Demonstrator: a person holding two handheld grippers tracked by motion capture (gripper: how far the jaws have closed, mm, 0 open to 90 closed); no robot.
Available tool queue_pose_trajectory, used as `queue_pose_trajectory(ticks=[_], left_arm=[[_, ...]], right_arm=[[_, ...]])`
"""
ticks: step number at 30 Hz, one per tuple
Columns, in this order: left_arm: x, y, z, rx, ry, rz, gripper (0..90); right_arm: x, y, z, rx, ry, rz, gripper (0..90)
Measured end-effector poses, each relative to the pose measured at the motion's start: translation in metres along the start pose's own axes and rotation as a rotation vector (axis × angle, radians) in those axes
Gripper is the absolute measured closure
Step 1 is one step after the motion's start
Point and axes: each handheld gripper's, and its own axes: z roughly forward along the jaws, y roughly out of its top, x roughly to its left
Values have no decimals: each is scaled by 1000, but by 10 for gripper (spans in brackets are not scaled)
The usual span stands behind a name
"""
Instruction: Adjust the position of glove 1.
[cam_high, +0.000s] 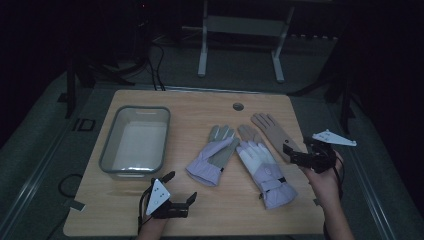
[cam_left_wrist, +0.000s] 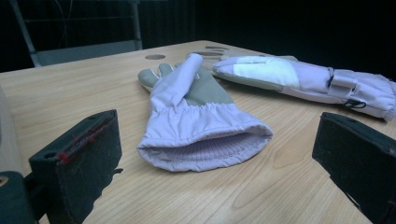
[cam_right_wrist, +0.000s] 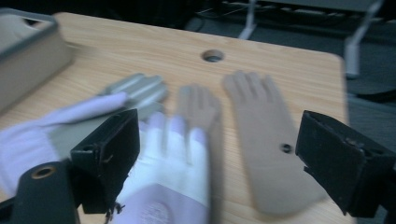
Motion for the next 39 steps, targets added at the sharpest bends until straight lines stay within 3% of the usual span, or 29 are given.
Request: queue_pose_trajectory(ticks=[2, 3, 4, 5, 7, 12, 17, 21, 26, 27, 35, 39], left_arm=[[0, 0, 0, 0, 1, -1, 16], [0, 0, 0, 0, 1, 1, 16], [0, 0, 0, 0, 1, 1, 16], [0, 0, 0, 1, 1, 3, 16], [0, 0, 0, 2, 1, 4, 16], [0, 0, 0, 5, -2, 2, 16], [0, 0, 0, 1, -4, -5, 16], [0, 0, 0, 6, -7, -2, 16], [-1, 0, 0, 7, -8, 4, 16], [-1, 0, 0, 9, -8, 5, 16], [-1, 0, 1, 13, -11, 11, 16], [-1, 1, 1, 17, -12, 12, 16]], right_arm=[[2, 3, 2, 12, 14, -8, 151], [7, 10, 9, 39, 63, 1, 163], [7, 10, 9, 39, 63, 1, 163], [9, 16, 14, 51, 88, 27, 226], [10, 18, 16, 54, 96, 28, 214], [25, 29, 31, 84, 92, -21, 202], [43, 38, 49, 116, 130, -78, 125], [59, 44, 68, 136, 183, -122, 146], [72, 47, 84, 160, 212, -163, 163], [78, 48, 92, 170, 224, -172, 221], [103, 47, 122, 227, 259, -223, 293], [110, 45, 135, 247, 270, -225, 312]])
